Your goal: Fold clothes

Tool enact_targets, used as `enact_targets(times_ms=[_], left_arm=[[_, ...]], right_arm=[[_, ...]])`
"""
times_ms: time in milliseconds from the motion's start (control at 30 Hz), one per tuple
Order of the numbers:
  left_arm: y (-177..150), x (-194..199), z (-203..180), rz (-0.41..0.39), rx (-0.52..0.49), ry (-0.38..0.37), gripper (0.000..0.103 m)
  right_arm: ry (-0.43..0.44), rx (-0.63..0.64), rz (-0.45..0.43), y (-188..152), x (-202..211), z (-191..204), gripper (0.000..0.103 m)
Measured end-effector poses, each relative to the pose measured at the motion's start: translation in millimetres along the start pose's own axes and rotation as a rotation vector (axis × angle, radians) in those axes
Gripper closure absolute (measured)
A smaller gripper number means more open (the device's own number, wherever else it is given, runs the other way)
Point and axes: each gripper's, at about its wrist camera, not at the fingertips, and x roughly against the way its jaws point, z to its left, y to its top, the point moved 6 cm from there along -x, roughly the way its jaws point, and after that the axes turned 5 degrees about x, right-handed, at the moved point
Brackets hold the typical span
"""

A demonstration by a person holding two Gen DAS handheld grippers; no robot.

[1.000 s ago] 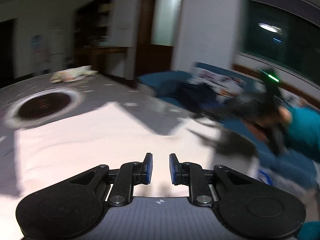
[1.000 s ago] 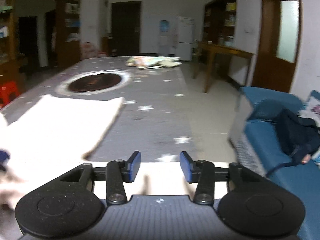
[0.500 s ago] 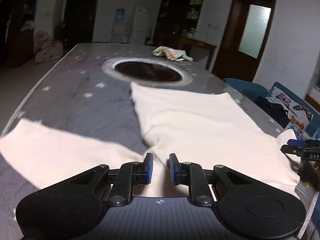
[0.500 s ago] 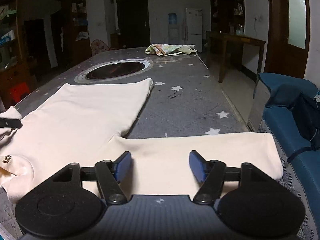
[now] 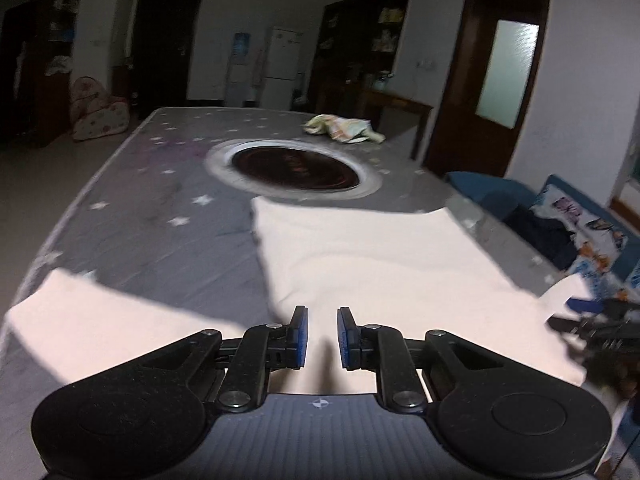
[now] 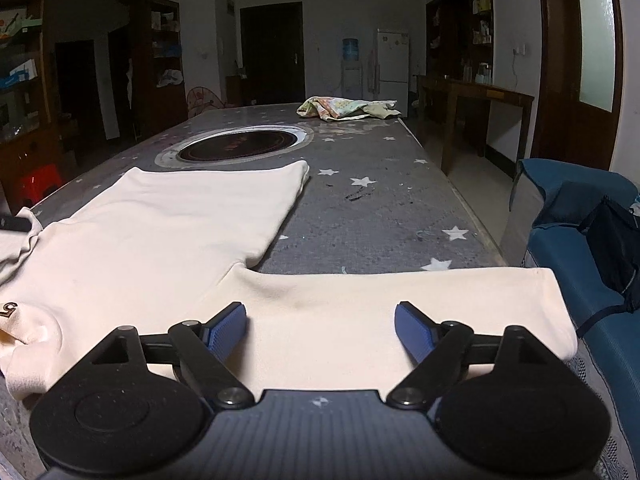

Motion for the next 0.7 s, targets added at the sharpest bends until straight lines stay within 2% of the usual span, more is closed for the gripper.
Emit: enact_targets(times_ms=[167, 267, 467, 567, 700], left_arm=[[1, -31, -6, 0.038, 0.021, -0.006, 0.085], [-8, -42, 3, 0.078, 0.038, 0.031, 0.086], [-8, -35, 14, 0.069, 0.091, 0.023, 0.086], [-1, -37, 6, 0.061, 0.081, 0.014, 0.083], [4, -50, 8, 0.062, 0.089, 0.041, 0.08]], right_arm=[[-0.001, 0.002, -0.002, -1, 0, 1, 0.016], [0.004, 0.003, -0.001, -1, 0, 1, 0.014], [0.019, 0.008, 0.003, -1, -1, 2, 0.01], [0.03, 0.014, 0.007, -1, -2, 3, 0.007], [0.038, 0.015, 0.008, -1, -2, 4, 0.005]])
